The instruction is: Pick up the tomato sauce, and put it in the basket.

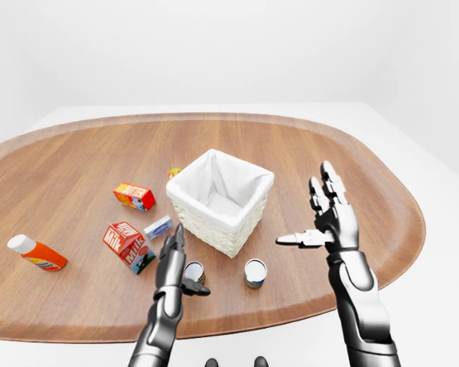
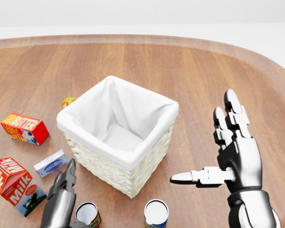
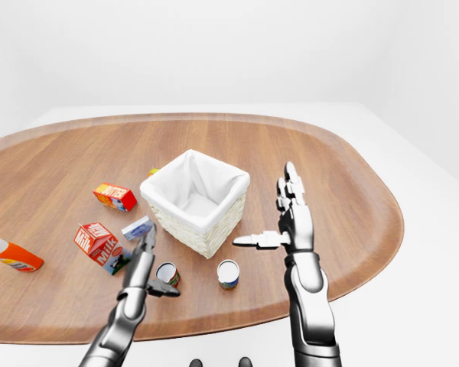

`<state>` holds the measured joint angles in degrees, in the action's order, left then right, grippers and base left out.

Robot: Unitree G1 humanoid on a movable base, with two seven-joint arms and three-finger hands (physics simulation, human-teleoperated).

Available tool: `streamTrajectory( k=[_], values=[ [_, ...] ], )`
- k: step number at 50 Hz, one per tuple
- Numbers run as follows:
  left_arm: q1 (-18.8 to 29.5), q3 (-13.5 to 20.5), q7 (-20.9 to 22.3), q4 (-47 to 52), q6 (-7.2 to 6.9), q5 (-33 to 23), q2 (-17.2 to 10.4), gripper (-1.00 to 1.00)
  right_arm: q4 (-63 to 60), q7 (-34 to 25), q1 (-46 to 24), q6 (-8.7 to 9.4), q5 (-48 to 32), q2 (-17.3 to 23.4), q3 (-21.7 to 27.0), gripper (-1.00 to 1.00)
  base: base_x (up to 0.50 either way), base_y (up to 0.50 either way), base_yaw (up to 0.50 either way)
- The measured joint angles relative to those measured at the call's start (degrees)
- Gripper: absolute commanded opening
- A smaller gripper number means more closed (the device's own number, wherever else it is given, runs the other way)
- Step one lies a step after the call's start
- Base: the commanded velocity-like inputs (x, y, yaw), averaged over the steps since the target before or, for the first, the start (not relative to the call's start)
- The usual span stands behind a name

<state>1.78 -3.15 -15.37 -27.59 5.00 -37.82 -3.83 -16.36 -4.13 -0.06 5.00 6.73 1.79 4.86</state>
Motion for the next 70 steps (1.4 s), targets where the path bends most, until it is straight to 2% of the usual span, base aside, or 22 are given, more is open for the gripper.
streamTrajectory(
  k=[70],
  values=[
    [4.5,-0.5,-4.4,-11.6,0.0,-0.9,-0.2,1.0,-0.6,0.1,0.0,0.0,0.2,0.0,0.1,1.0,0.0,0.0,0.0]
  ],
)
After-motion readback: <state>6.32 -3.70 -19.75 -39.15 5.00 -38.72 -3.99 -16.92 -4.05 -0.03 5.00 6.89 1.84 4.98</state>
